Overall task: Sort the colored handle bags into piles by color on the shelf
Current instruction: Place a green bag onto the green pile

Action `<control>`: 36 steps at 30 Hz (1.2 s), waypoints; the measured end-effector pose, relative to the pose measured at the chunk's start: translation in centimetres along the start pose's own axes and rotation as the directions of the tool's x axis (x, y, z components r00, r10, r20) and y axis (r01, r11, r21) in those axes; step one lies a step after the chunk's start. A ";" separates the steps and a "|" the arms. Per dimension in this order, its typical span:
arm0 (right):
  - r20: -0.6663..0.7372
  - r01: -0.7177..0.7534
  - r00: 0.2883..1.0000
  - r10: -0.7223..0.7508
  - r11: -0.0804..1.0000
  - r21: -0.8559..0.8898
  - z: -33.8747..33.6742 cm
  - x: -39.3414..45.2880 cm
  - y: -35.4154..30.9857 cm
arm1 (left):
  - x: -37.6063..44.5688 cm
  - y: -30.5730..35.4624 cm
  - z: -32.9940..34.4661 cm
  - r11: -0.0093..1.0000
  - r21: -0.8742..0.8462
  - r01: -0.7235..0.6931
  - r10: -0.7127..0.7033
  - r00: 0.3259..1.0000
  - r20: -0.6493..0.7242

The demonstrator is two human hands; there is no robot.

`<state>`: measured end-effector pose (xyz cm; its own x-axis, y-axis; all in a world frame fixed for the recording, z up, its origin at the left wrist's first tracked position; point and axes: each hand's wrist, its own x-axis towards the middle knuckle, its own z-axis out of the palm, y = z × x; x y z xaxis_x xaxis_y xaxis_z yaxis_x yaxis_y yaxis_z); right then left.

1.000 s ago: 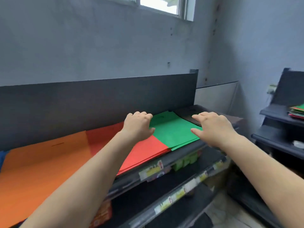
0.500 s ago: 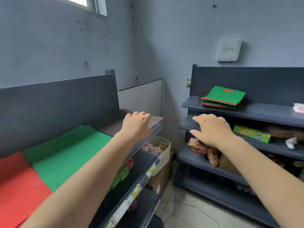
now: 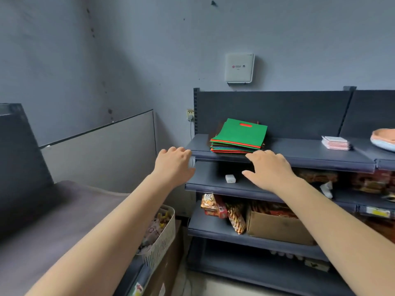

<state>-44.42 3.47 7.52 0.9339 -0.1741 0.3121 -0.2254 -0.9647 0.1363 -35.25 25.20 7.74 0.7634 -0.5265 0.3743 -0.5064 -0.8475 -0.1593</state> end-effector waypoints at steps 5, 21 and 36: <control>0.014 -0.035 0.999 0.035 0.999 0.005 3.5 5.5 3.2 | 7.1 1.5 3.9 0.999 -0.009 -0.034 0.035 0.999 0.013; 0.075 -0.066 0.996 0.056 0.988 0.139 15.2 23.5 15.9 | 28.0 8.0 15.6 0.998 -0.059 -0.007 0.010 0.999 0.052; 0.228 -0.438 0.899 0.374 0.787 0.436 24.5 33.8 20.1 | 39.2 7.9 25.7 0.972 -0.233 0.041 -0.011 0.992 0.128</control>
<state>-10.64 -26.66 -2.20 0.8184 -0.5625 0.1176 -0.4653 -0.7687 -0.4389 0.94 -3.91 -2.29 0.8140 -0.5213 0.2562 -0.5541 -0.8292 0.0734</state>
